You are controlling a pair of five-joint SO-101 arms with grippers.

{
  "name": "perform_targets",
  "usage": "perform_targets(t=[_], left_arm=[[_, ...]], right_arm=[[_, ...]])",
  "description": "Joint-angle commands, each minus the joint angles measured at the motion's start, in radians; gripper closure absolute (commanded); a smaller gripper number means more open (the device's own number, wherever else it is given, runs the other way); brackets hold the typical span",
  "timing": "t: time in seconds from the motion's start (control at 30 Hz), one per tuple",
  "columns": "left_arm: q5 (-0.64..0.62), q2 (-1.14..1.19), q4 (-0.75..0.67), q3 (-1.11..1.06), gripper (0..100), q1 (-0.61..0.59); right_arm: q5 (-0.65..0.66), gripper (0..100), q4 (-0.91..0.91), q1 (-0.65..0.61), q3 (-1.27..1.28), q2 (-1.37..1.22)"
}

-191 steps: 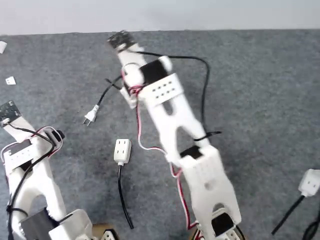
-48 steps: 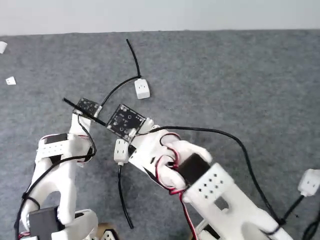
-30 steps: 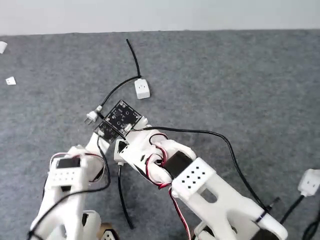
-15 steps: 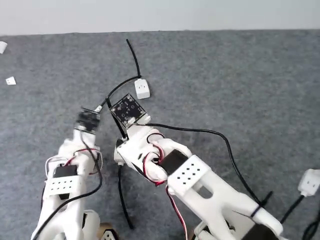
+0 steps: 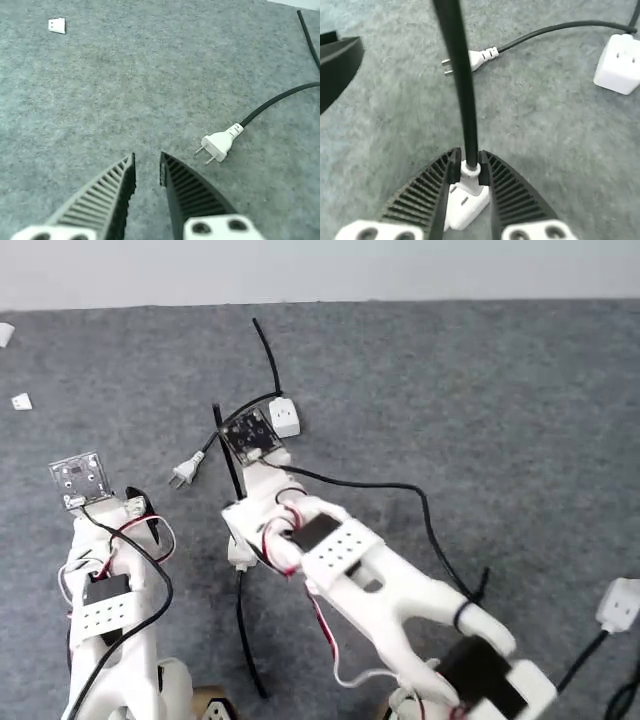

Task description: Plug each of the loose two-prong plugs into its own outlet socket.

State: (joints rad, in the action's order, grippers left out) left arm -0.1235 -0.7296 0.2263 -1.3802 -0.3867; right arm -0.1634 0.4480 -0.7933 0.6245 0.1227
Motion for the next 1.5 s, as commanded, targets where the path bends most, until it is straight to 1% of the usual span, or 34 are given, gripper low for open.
perform_targets(t=[0.0,0.5,1.0,1.47], left_arm=[[-0.008,-0.021,-0.028,0.008,92,-0.006],[-0.006,-0.021,-0.028,0.008,92,-0.008],[-0.006,-0.02,-0.028,0.008,92,-0.008],[-0.006,-0.02,-0.028,0.001,92,-0.008]], right_arm=[[-0.017,99.0,-0.015,0.019,-0.126,-0.053],[-0.014,99.1,-0.012,0.051,-0.114,-0.087],[-0.014,99.1,0.077,0.053,-0.095,-0.085],[-0.014,99.1,0.074,0.101,-0.094,-0.09]])
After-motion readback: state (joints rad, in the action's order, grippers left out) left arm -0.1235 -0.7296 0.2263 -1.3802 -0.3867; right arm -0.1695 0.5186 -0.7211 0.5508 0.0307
